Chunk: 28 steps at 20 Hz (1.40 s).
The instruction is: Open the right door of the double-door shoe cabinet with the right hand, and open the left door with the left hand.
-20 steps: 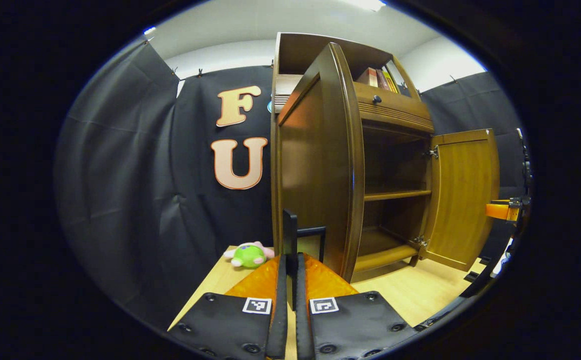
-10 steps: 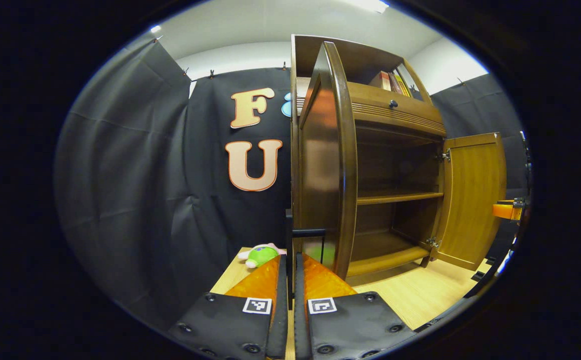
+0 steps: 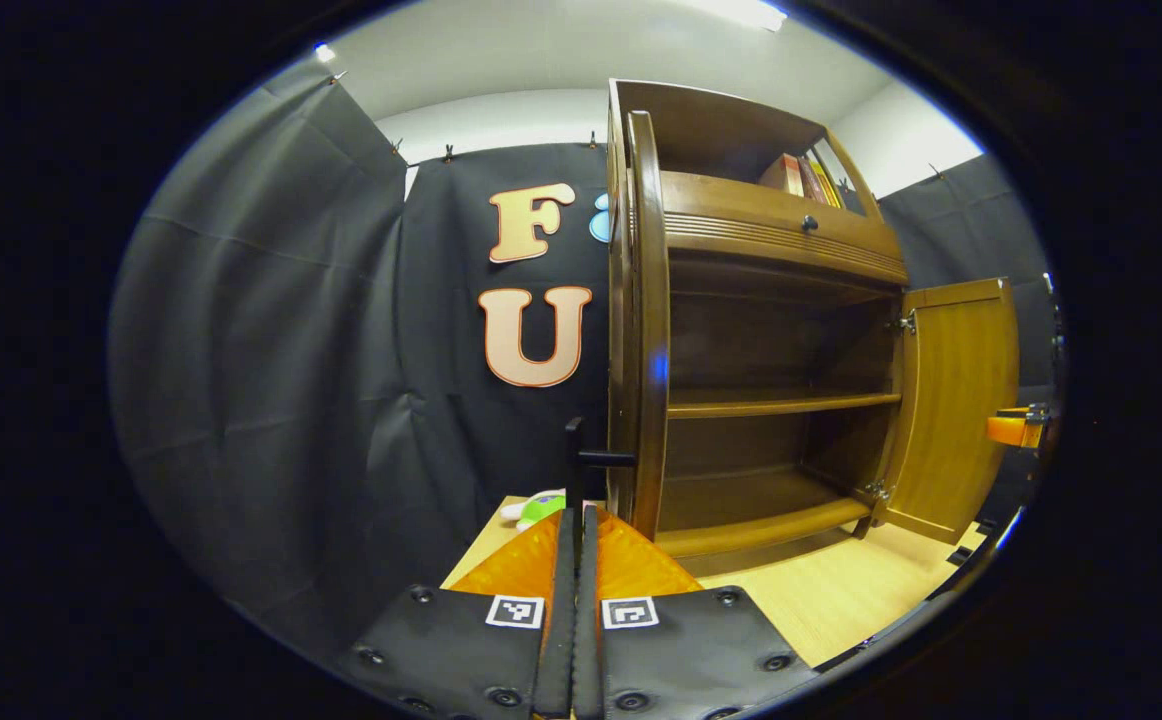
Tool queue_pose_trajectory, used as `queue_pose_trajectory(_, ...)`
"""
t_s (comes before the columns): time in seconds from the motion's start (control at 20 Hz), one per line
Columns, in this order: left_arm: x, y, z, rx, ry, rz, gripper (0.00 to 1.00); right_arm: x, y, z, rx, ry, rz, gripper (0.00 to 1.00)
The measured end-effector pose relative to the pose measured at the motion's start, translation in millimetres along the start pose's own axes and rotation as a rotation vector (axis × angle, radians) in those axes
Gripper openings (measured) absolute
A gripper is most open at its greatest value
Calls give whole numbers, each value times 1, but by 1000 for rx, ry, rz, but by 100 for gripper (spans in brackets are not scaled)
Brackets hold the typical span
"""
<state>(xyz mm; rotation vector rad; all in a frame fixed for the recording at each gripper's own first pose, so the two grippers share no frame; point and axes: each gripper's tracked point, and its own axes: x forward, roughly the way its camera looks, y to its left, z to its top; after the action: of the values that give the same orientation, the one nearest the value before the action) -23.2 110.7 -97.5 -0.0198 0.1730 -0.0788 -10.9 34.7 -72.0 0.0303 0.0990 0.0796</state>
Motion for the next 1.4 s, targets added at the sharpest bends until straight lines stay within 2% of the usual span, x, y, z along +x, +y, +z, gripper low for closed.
queue_pose_trajectory(0.05,-3,-1,2,7,-1,4,0,0,0,-1,0,0,0,88)
queue_pose_trajectory(0.1,-5,-7,3,9,-1,2,7,1,-1,-1,0,0,0,88)
queue_pose_trajectory(0.35,-21,-25,18,32,-7,13,8,2,-8,3,-7,-2,-9,88)
queue_pose_trajectory(0.6,-35,-62,44,59,-42,-42,7,5,-19,16,-12,-24,-29,88)
queue_pose_trajectory(0.7,-37,-69,54,74,-53,-40,7,6,-19,19,-12,-27,-24,88)
queue_pose_trajectory(0.75,-38,-77,56,73,-56,-52,12,7,-20,21,-16,-28,-24,88)
queue_pose_trajectory(0.8,-37,-84,60,70,-58,-53,12,8,-20,24,-21,-30,-23,88)
queue_pose_trajectory(0.85,-36,-91,64,67,-63,-59,22,8,-20,26,-26,-33,-21,88)
queue_pose_trajectory(0.9,-36,-99,69,68,-70,-65,23,9,-20,28,-31,-35,-18,88)
queue_pose_trajectory(1.2,-34,-124,93,53,-138,-70,60,6,-31,38,-40,-56,-32,88)
queue_pose_trajectory(1.25,-32,-129,93,59,-145,-76,74,5,-33,38,-35,-55,-33,88)
queue_pose_trajectory(1.3,-32,-136,94,65,-147,-76,87,3,-34,38,-33,-53,-34,99)
queue_pose_trajectory(1.35,-30,-141,91,67,-147,-79,100,2,-36,37,-32,-51,-38,99)
queue_pose_trajectory(1.4,-29,-147,90,69,-144,-84,99,0,-37,37,-34,-51,-39,99)
